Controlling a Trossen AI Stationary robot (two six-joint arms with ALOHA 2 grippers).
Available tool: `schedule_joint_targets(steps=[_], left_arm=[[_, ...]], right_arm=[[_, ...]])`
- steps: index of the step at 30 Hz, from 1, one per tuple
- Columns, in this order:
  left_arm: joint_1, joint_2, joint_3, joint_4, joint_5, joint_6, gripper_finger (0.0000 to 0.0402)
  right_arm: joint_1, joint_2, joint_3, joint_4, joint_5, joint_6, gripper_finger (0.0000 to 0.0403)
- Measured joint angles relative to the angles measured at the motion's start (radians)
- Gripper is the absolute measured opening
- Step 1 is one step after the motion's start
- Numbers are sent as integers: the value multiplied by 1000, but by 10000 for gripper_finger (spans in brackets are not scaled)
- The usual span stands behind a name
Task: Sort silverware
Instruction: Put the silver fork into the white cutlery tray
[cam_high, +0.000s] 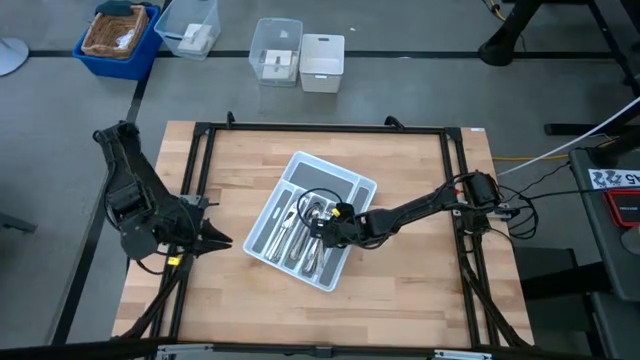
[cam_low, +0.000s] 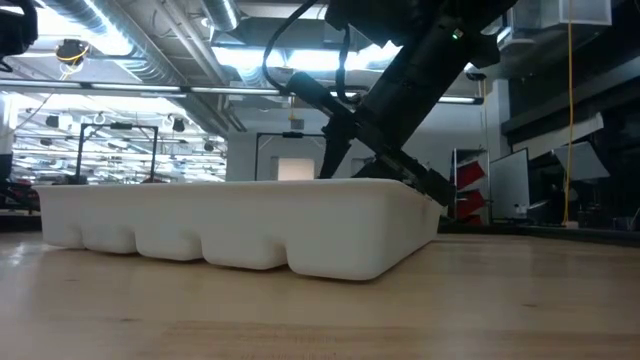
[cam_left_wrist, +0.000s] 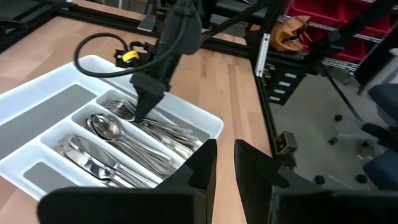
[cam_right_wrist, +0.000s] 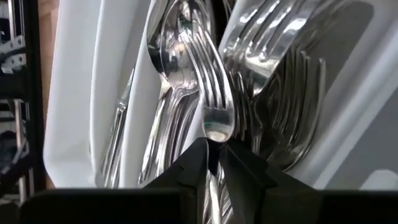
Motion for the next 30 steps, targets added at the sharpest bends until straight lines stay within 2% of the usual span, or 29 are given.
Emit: schedule_joint_targets(steps=[5,14,20,26,30], left_arm=[[-34,-1,0,0,0,-2,46],[-44,-1,0,0,0,-2,46],[-44,-1,0,0,0,-2,46],[-44,-1,0,0,0,21,46],[-44,-1,0,0,0,24,46]], right_arm=[[-1,-12,-1,-24,-21,-68,60],[-1,-33,-3,-94,-22,-65,60],[0,-37,-3,-92,-9,17,60],[9,-37,-3,-81,-45,140,60],[9,-38,-2,0,-48,184,60]])
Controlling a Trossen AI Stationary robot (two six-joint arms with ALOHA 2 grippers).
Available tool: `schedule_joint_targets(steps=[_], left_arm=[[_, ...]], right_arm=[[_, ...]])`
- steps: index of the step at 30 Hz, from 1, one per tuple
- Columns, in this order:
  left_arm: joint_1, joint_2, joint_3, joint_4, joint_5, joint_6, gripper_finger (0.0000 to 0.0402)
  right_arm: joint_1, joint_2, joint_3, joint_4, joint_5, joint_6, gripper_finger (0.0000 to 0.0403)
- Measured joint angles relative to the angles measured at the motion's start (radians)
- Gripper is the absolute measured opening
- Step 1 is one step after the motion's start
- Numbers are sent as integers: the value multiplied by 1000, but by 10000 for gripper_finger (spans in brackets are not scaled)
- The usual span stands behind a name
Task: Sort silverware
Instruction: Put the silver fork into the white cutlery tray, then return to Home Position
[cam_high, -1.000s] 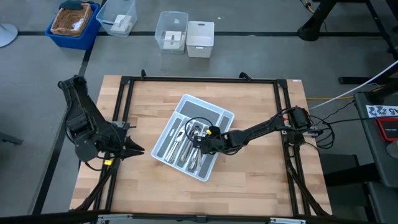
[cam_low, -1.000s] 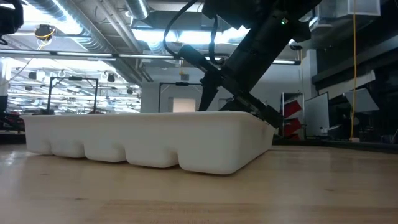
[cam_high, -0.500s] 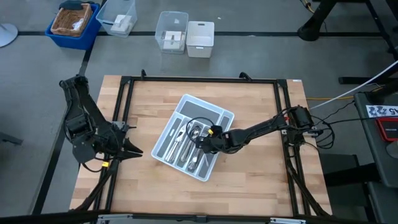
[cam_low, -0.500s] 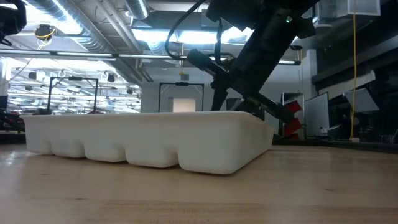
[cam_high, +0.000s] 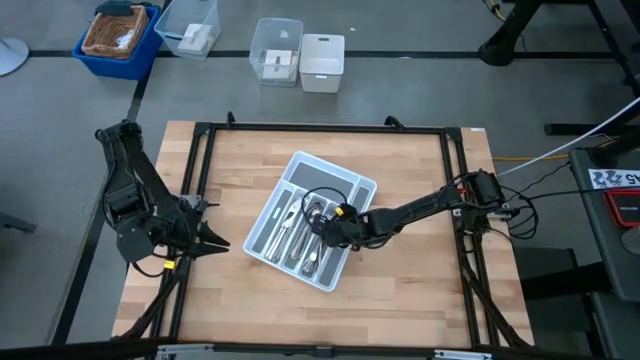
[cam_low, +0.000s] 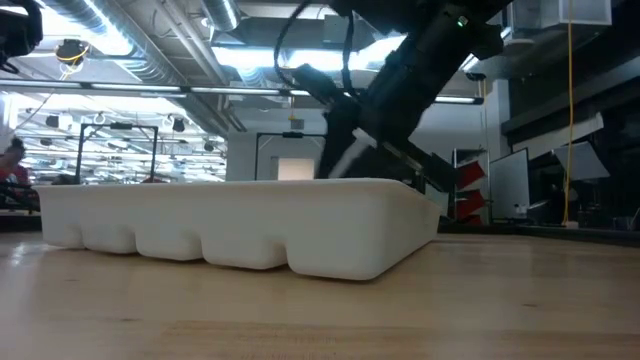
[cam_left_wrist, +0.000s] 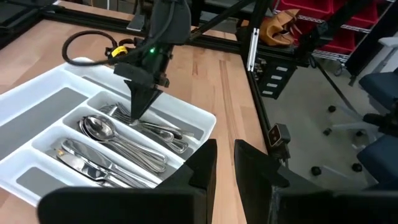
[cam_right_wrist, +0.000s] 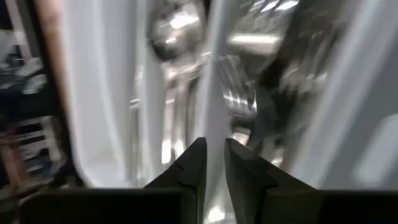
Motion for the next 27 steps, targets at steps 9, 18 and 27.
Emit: schedule_joint_targets(steps=[9,18,27], left_arm=[[0,-2,0,0,0,0,46],[-77,-88,0,-3,-107,5,46],[-121,-143,-1,-159,-323,-14,46]], right_arm=[[-1,-4,2,129,30,-70,60],[38,-174,2,104,121,-368,60],[54,-511,2,-51,173,-752,60]])
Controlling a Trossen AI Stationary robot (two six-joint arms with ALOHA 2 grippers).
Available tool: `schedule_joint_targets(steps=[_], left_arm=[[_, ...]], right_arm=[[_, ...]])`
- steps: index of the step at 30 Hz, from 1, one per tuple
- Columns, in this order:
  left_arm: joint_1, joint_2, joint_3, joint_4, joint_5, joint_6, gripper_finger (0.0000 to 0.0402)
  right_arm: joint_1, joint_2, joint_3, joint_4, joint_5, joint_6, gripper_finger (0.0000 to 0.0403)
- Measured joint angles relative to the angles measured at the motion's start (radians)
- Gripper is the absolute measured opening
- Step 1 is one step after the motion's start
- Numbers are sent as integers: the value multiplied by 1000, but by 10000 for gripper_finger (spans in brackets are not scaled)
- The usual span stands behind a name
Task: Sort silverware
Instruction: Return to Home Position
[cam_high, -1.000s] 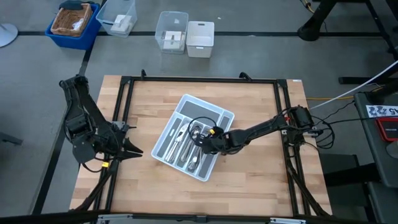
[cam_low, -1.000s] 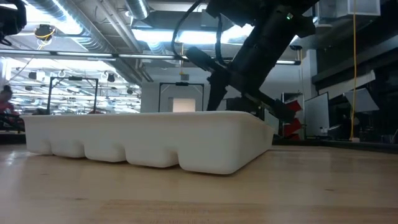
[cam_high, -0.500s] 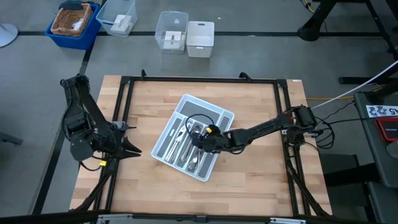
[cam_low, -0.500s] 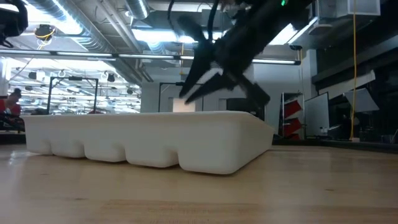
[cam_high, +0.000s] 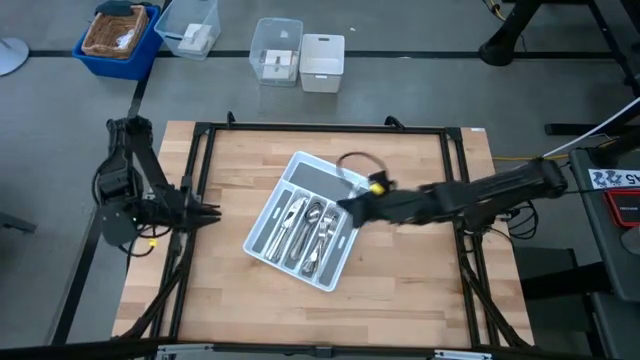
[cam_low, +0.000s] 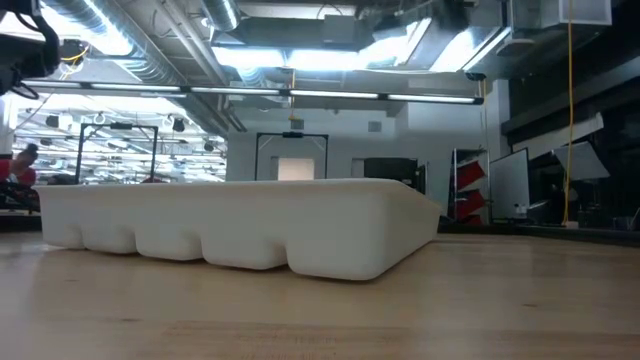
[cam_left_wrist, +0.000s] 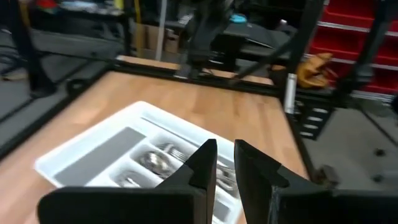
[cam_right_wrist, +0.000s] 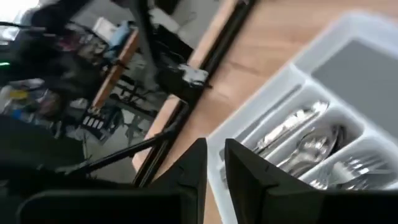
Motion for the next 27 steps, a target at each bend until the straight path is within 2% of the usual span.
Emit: schedule_joint_targets(steps=[4,8,11,14,17,22,24,27], left_arm=[[16,0,-58,-6,-57,-46,46],[58,2,-163,53,-59,-170,46],[126,4,-261,209,-66,-185,46],[239,3,-355,430,-55,-109,46],[390,1,-430,656,64,47,46],[693,-1,-504,1022,349,387,46],[808,-11,-511,1090,470,482,46],[943,-35,-511,1086,594,520,46]], right_arm=[[0,-168,0,-94,39,-117,60],[0,-337,1,-199,113,-229,60],[0,-451,1,-279,158,-303,60],[-3,-540,2,-382,164,-367,60],[-3,-607,1,-490,163,-413,60],[-3,-746,0,-638,133,-445,60],[-3,-808,-13,-681,131,-445,60],[-3,-902,-71,-697,129,-444,60]])
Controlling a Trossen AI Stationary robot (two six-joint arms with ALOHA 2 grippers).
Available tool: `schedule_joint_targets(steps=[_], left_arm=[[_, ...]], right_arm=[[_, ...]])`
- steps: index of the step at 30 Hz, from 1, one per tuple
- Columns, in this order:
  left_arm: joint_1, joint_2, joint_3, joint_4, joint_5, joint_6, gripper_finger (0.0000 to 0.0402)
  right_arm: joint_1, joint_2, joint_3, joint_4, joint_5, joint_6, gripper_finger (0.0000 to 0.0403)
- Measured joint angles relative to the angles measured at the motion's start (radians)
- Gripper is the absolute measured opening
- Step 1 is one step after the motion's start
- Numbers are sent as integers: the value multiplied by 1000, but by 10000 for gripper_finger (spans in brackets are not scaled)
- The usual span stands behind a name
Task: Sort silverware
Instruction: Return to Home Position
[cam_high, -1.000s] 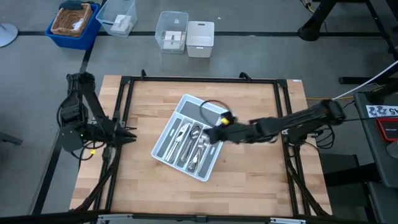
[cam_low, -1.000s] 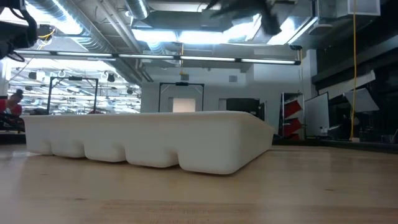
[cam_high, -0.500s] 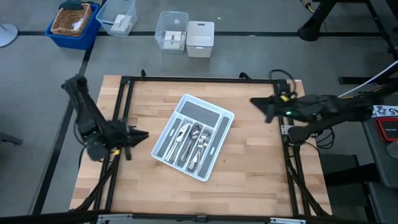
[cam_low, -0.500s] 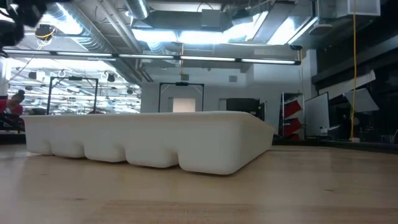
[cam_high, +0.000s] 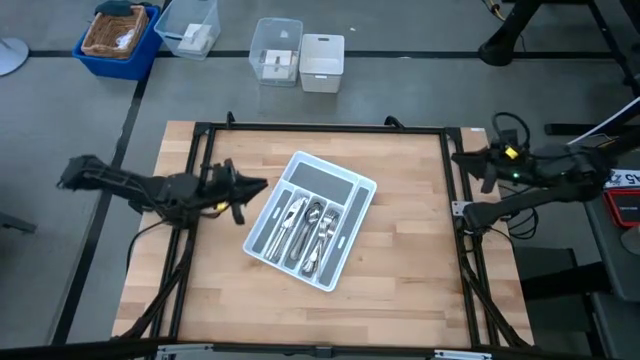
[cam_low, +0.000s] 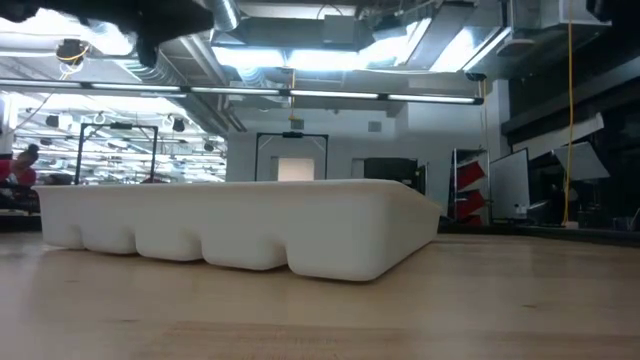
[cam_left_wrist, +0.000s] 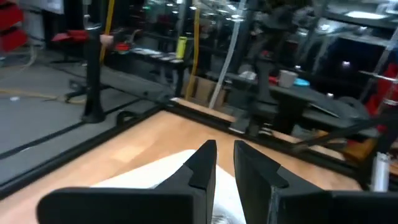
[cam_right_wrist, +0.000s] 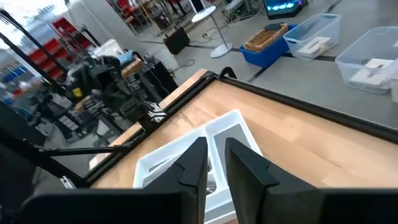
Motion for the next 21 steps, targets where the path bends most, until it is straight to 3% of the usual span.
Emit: schedule_joint_targets(steps=[4,9,18,21], left_arm=[[97,-45,0,-108,49,-30,46],[115,-131,0,-300,55,-33,46],[115,-402,-5,-590,33,-52,46],[115,-520,-53,-599,7,-58,46]], right_arm=[[0,-131,-124,52,-15,1,60],[0,-252,-341,210,-90,-8,60],[0,-433,-586,434,-192,-106,60],[0,-494,-628,438,-192,-138,60]])
